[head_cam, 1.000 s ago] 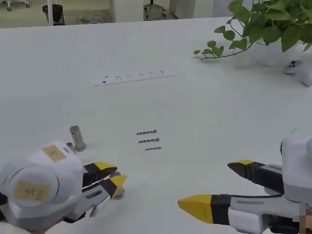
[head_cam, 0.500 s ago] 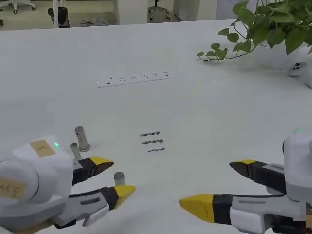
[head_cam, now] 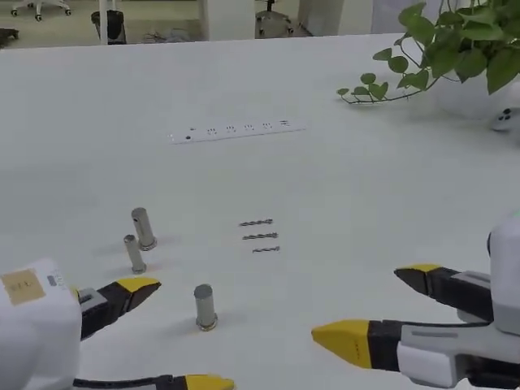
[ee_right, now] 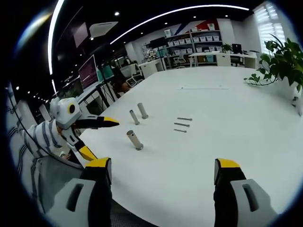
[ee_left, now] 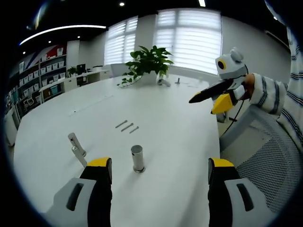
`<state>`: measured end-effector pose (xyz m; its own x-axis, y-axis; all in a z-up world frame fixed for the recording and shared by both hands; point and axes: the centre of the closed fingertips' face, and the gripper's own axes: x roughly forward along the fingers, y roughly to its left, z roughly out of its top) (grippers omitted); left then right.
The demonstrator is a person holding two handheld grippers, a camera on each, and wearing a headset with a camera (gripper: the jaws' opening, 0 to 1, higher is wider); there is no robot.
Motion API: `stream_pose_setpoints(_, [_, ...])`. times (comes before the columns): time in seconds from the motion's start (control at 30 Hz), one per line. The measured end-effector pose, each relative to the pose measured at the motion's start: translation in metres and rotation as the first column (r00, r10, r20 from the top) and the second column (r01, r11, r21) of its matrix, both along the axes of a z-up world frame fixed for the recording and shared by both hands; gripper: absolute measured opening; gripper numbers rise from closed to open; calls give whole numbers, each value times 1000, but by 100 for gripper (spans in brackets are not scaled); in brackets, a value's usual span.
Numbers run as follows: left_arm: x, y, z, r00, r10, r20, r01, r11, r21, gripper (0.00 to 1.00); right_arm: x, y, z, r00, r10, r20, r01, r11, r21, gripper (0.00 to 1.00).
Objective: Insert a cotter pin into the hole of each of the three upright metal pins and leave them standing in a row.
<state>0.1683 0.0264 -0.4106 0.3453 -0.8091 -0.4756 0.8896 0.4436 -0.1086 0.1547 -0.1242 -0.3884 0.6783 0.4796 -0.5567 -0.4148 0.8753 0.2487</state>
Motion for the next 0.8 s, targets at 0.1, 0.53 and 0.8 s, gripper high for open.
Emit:
stream_pose_setpoints(0.1, [-1, 4, 0, 999, 34, -28, -35, 999, -12, 90, 3, -3, 1, 1000, 4, 0, -4, 1000, -9, 88])
stream_pose_setpoints(0.53, [-12, 22, -7, 994, 92, -53, -91, 995, 28, 99, 25, -15, 5, 994, 102, -29, -105, 986, -129, 87])
stream_pose_setpoints(0.8, [-25, 25, -7, 994, 78, -73, -77, 997, 20, 99, 43, -13, 15, 980, 193, -38, -197, 965, -172, 86])
